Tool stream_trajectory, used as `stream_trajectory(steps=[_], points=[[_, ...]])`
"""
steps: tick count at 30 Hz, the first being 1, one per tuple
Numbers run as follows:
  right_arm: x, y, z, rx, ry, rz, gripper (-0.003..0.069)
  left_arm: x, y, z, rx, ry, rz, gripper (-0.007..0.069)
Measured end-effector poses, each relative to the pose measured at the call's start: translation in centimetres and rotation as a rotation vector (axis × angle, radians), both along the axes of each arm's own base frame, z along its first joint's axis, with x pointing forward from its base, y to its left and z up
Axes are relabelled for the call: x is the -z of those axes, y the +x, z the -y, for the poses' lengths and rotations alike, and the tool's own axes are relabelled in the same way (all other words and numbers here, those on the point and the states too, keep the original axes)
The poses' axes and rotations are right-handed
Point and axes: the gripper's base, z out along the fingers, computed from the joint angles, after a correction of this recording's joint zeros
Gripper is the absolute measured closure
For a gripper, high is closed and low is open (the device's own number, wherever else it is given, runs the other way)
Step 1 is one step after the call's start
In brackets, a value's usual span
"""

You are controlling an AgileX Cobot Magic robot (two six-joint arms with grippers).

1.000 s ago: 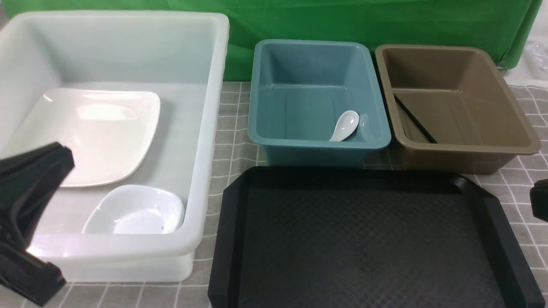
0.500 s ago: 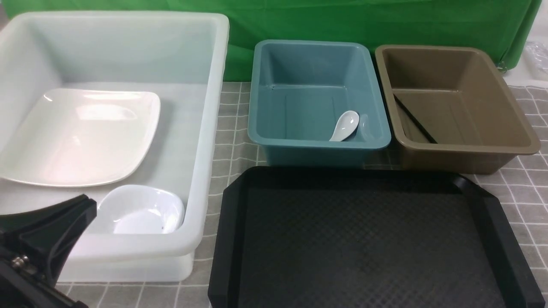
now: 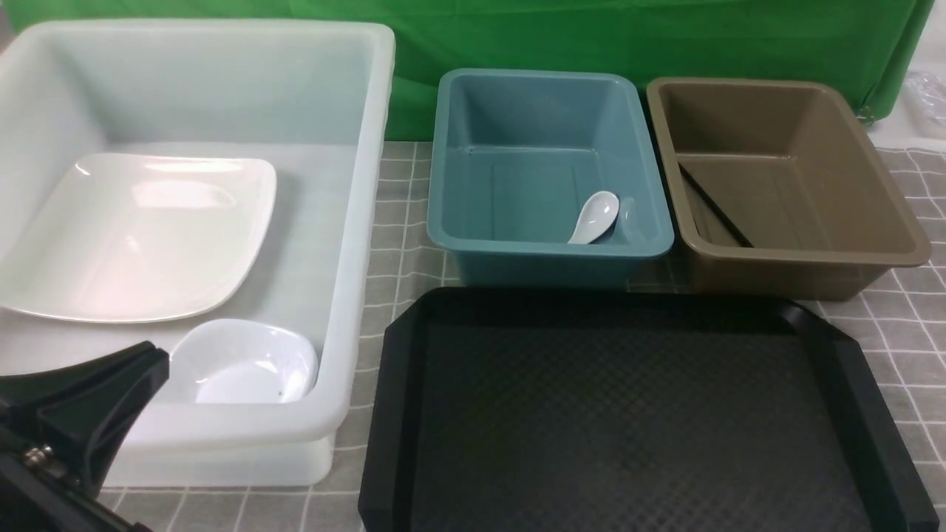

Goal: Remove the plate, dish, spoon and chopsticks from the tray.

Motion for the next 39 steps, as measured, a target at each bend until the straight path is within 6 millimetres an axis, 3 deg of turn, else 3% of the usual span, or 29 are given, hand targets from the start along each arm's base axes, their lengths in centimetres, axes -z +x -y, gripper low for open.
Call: stream_trajectory(steps=[39], points=[[0.7, -0.7, 0.18, 0.014, -0.002, -0.031, 0.0571, -0.04, -0.01, -0.01, 0.001, 0.008, 0.009, 0.0619]])
